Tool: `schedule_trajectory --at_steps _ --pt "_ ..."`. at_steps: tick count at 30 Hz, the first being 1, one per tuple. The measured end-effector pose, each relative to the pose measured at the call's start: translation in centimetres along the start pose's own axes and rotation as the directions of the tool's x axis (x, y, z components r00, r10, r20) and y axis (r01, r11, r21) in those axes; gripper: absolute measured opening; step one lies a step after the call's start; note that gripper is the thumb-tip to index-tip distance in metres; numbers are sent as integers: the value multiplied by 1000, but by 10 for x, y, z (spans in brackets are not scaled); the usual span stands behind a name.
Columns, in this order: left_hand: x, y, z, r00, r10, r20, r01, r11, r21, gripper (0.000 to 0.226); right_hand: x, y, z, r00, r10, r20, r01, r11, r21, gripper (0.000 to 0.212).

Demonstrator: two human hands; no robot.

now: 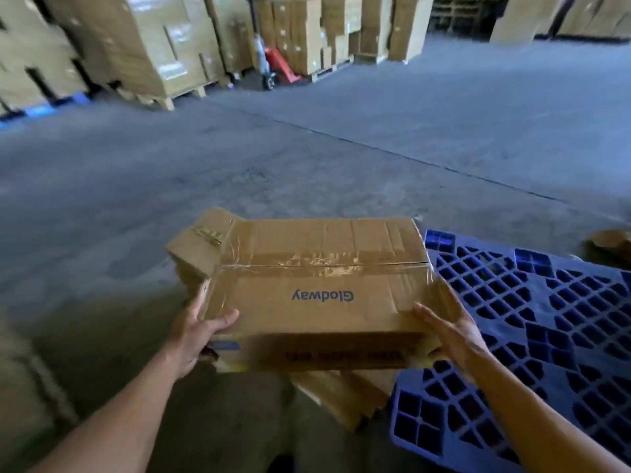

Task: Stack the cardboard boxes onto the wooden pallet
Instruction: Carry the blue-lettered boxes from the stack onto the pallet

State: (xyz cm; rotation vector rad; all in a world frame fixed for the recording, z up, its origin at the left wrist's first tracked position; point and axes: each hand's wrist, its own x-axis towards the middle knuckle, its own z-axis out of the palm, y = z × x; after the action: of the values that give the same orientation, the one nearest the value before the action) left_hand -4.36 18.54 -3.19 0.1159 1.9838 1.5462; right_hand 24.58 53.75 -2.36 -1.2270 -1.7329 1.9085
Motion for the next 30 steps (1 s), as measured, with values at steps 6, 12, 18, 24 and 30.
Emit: schedule_trajectory --at_steps 6,12,18,24,30 --pt "-125 -3 -66 973 21 -229 -52 990 -130 119 -47 -47 42 956 -145 255 166 984 -62 91" --pt "-245 -7 -133 881 85 -466 -160 979 -124 119 -96 -71 120 850 -205 485 244 970 -17 84" --pt "-348 -46 -209 741 89 -666 -187 979 -77 116 -165 -70 215 704 -268 658 364 931 -10 91" --pt "-444 -96 -287 656 25 -755 -159 982 -105 125 -245 -41 318 674 -211 707 304 953 -5 75" --pt "-498 -145 -348 622 -38 -782 -197 959 -203 104 -308 2 387 624 -168 763 272 962 -10 93"
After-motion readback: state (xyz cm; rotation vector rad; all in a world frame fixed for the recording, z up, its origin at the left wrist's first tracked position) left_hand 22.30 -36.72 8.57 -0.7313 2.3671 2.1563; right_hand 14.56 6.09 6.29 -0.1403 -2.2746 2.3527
